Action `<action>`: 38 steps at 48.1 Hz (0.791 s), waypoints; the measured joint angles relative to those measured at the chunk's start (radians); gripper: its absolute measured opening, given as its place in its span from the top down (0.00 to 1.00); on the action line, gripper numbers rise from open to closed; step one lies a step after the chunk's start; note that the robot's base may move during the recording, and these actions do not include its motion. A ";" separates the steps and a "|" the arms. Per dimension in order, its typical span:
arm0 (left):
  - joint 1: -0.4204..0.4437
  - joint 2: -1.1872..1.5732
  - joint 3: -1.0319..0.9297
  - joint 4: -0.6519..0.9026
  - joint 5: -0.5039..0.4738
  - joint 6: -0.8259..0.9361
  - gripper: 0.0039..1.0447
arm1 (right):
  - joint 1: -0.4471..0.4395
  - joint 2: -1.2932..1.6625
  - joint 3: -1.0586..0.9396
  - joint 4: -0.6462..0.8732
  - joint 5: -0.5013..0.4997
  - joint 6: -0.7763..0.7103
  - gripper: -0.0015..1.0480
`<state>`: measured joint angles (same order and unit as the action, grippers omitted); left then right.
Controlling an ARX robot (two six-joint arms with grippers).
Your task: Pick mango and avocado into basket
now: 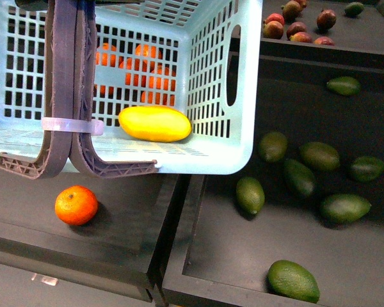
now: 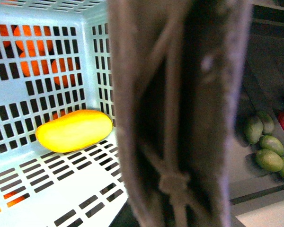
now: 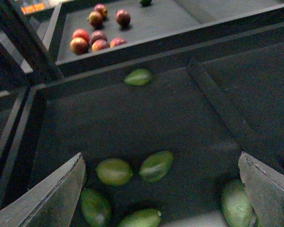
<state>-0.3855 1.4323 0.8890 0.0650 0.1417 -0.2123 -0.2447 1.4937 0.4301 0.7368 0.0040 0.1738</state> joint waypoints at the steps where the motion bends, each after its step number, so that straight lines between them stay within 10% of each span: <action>1: 0.000 0.000 0.000 0.000 0.002 0.000 0.95 | 0.000 0.010 0.004 0.003 -0.002 -0.003 0.07; 19: -0.001 0.000 0.000 0.000 0.011 0.000 0.95 | -0.005 0.658 0.301 -0.029 -0.299 -0.355 0.07; 38: -0.001 0.000 0.000 0.000 0.011 0.000 0.95 | -0.006 0.888 0.577 -0.517 -0.543 -0.986 0.07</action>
<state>-0.3862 1.4323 0.8890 0.0650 0.1528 -0.2123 -0.2512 2.3821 1.0073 0.2195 -0.5392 -0.8120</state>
